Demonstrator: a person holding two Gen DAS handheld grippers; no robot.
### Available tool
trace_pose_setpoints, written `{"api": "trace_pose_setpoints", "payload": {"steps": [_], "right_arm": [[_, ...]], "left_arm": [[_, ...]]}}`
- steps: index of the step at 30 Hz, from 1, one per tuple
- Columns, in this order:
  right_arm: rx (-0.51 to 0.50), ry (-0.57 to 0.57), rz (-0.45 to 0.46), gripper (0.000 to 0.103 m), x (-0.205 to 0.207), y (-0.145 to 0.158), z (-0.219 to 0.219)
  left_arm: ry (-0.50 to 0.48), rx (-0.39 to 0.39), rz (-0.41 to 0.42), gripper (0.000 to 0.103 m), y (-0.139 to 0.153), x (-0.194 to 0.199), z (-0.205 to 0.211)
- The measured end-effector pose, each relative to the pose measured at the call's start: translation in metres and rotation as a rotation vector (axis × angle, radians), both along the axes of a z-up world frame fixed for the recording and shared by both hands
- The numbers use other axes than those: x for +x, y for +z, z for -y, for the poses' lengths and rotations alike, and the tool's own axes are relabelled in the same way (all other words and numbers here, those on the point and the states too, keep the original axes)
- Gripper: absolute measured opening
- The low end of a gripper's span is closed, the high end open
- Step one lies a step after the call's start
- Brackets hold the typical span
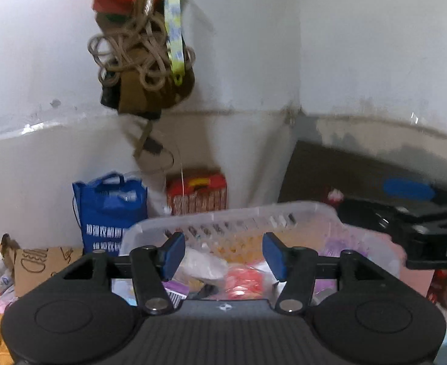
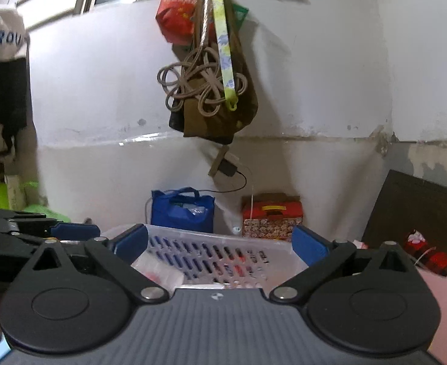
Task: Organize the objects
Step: 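Carry the purple box and red candy over the basket and open both grippers, then grasp the last red-wrapped candy with the right gripper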
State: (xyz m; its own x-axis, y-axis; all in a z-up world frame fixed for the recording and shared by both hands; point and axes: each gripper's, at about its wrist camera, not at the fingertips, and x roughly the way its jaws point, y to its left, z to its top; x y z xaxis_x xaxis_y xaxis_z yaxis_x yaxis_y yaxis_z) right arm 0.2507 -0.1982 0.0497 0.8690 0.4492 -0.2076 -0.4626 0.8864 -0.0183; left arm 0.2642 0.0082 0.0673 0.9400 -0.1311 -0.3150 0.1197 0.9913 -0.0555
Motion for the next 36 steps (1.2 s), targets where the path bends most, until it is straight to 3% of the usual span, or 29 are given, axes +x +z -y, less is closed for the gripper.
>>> {"api": "trace_pose_setpoints", "payload": {"steps": [5, 9, 12, 18, 21, 27, 29, 30, 32, 36], "right_arm": [[0.052, 0.014, -0.012, 0.103, -0.044, -0.025, 0.021], [0.054, -0.004, -0.119, 0.103, -0.063, -0.067, 0.023], [0.001, -0.01, -0.223, 0.103, -0.066, -0.092, 0.014], [-0.097, 0.042, -0.317, 0.103, -0.06, -0.111, -0.005], [-0.067, 0.064, -0.374, 0.102, -0.055, -0.119, -0.006], [-0.048, 0.057, -0.421, 0.081, -0.053, -0.123, -0.003], [-0.053, 0.055, -0.417, 0.066, -0.057, -0.125, -0.003], [-0.051, 0.056, -0.414, 0.064, -0.059, -0.125, -0.002], [-0.038, 0.066, -0.411, 0.05, -0.056, -0.125, -0.002], [-0.01, 0.066, -0.393, 0.049, -0.059, -0.124, 0.002]], "left_arm": [[-0.021, 0.005, 0.061, 0.082, -0.009, -0.049, -0.008], [-0.012, 0.017, 0.005, 0.084, -0.041, -0.075, -0.017], [-0.003, -0.051, -0.11, 0.084, -0.077, -0.077, -0.032], [0.011, -0.178, -0.228, 0.084, -0.115, -0.062, -0.06], [0.014, -0.16, -0.248, 0.084, -0.128, -0.062, -0.059], [0.015, -0.13, -0.294, 0.082, -0.135, -0.059, -0.052], [0.013, -0.12, -0.297, 0.082, -0.136, -0.06, -0.05], [0.01, -0.116, -0.295, 0.082, -0.136, -0.06, -0.049], [0.01, -0.102, -0.289, 0.082, -0.135, -0.062, -0.047], [0.004, -0.11, -0.291, 0.082, -0.137, -0.061, -0.048]]}}
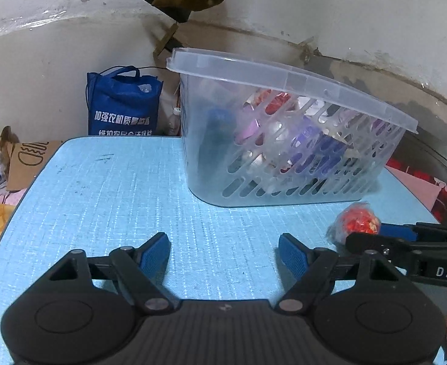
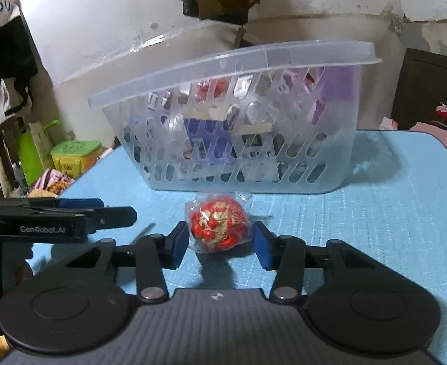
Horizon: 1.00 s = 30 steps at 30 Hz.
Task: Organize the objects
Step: 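Grasp the last red-wrapped candy with the right gripper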
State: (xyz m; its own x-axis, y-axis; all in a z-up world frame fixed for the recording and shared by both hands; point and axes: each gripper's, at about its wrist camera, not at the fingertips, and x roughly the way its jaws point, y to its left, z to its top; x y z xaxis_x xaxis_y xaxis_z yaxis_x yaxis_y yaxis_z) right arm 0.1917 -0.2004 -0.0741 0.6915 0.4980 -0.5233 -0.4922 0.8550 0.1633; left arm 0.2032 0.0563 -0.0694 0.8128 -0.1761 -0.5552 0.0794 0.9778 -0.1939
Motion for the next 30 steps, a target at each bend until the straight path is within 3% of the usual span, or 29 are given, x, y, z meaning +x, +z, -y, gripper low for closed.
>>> {"api": "trace_pose_setpoints", "payload": {"steps": [14, 30], "right_arm": [[0.029, -0.045, 0.112, 0.049, -0.012, 0.001, 0.001], [0.049, -0.058, 0.155, 0.049, -0.017, 0.003, 0.004]], "left_arm": [[-0.006, -0.003, 0.008, 0.082, -0.002, 0.0, 0.0], [-0.033, 0.022, 0.024, 0.082, -0.003, -0.003, 0.004]]}}
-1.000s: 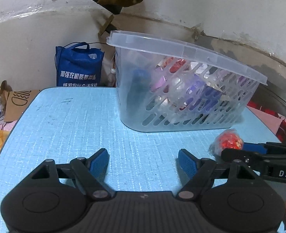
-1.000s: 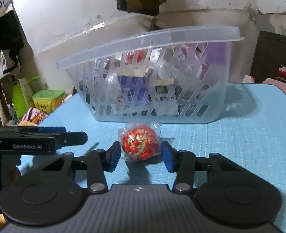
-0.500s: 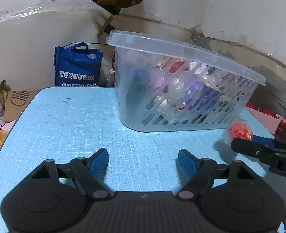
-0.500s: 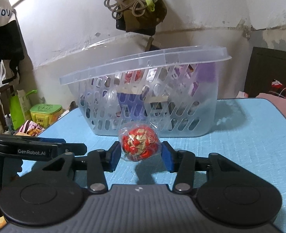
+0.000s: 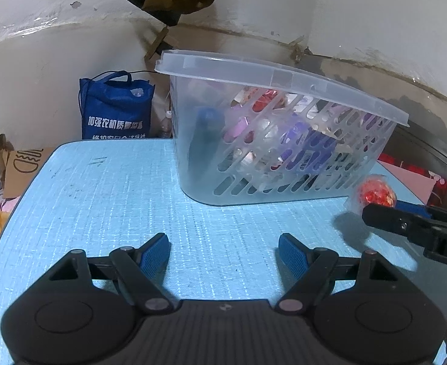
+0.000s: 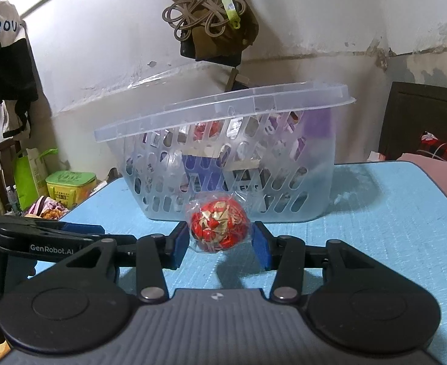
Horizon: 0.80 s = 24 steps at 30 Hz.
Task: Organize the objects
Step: 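Grasp the last red-wrapped candy with the right gripper, then carry the red candy over the basket and open the right gripper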
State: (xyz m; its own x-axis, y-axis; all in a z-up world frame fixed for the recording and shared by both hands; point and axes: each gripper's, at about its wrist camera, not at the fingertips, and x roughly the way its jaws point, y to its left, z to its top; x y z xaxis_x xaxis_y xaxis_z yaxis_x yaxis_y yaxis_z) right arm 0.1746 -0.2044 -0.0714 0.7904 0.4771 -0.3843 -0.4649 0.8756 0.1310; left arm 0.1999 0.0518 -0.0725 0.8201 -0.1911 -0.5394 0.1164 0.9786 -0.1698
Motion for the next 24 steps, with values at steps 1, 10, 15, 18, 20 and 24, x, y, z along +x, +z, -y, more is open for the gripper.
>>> {"api": "trace_pose_setpoints", "payload": {"steps": [1, 10, 15, 18, 20, 24], "right_arm": [[0.001, 0.001, 0.002, 0.049, -0.0001, 0.0, 0.0002], [0.006, 0.001, 0.007, 0.049, -0.0017, -0.0004, 0.0002], [0.009, 0.0, 0.012, 0.049, -0.0026, -0.0005, 0.001], [0.015, 0.0, 0.017, 0.049, -0.0034, -0.0003, 0.0018], [0.016, 0.001, 0.02, 0.049, -0.0036, 0.0001, 0.0021], [0.019, 0.005, 0.033, 0.049, -0.0046, 0.001, 0.0025]], "left_arm": [[0.001, 0.0, 0.001, 0.082, 0.0001, -0.0002, 0.0], [0.002, 0.006, 0.013, 0.082, 0.0, -0.0029, -0.0002], [-0.001, 0.011, 0.016, 0.082, 0.0, -0.003, 0.0007], [0.005, 0.012, 0.022, 0.082, -0.0001, -0.0038, 0.0011], [0.006, 0.016, 0.027, 0.082, -0.0001, -0.0045, 0.0014], [0.027, 0.016, 0.009, 0.082, -0.0007, -0.0008, 0.0014]]}}
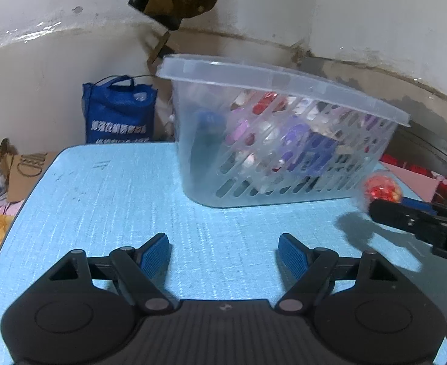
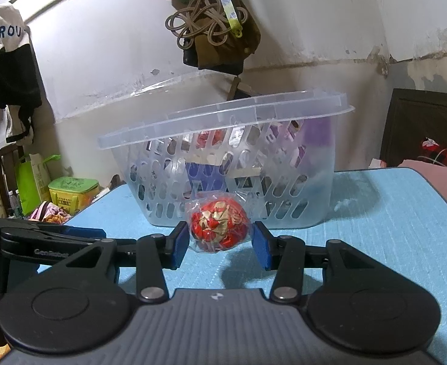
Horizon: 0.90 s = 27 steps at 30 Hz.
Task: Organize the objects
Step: 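Carry the red candy over the basket and open the right gripper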
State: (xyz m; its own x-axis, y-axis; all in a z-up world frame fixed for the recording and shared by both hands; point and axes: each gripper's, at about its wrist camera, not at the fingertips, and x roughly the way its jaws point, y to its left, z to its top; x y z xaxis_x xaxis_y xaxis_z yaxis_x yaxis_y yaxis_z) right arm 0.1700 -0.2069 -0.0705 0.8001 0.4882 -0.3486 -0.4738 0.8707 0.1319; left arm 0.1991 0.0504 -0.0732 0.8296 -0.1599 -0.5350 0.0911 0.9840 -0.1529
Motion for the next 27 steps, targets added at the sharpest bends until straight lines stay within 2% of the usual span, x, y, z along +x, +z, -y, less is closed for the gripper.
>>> {"api": "trace_pose_setpoints", "payload": {"steps": [4, 6, 8, 11, 16, 19, 21, 22, 24, 26, 27], "right_arm": [[0.01, 0.007, 0.028, 0.049, -0.004, 0.003, 0.002], [0.015, -0.001, 0.009, 0.049, -0.005, 0.005, 0.006], [0.024, -0.007, 0.011, 0.049, -0.013, 0.008, 0.013], [0.021, -0.017, 0.042, 0.049, -0.025, 0.022, 0.021], [0.093, 0.008, 0.122, 0.049, -0.031, 0.063, 0.031], [0.047, 0.003, 0.176, 0.049, -0.008, 0.098, 0.019], [0.03, 0.007, 0.18, 0.049, 0.017, 0.115, 0.01], [0.022, -0.001, 0.187, 0.049, 0.029, 0.121, 0.006], [-0.037, -0.027, 0.172, 0.049, 0.057, 0.128, -0.005], [-0.047, -0.048, 0.158, 0.052, 0.075, 0.125, -0.01], [-0.083, -0.052, 0.149, 0.052, 0.085, 0.122, -0.016]], "left_arm": [[0.0, 0.001, 0.011, 0.082, 0.001, -0.002, 0.0], [-0.002, 0.006, 0.034, 0.082, 0.004, -0.006, -0.002], [-0.001, -0.021, 0.041, 0.08, 0.01, -0.011, -0.006], [-0.041, -0.092, 0.122, 0.08, 0.03, -0.031, -0.01], [-0.064, -0.093, 0.248, 0.08, 0.081, -0.049, -0.003], [-0.063, -0.079, 0.303, 0.08, 0.115, -0.036, 0.004], [-0.064, -0.051, 0.308, 0.078, 0.135, -0.017, 0.009], [-0.049, -0.029, 0.296, 0.074, 0.142, -0.005, 0.013], [-0.026, 0.01, 0.261, 0.058, 0.148, 0.021, 0.018], [-0.014, 0.032, 0.212, 0.056, 0.147, 0.041, 0.021], [-0.006, 0.043, 0.199, 0.056, 0.144, 0.049, 0.022]]}}
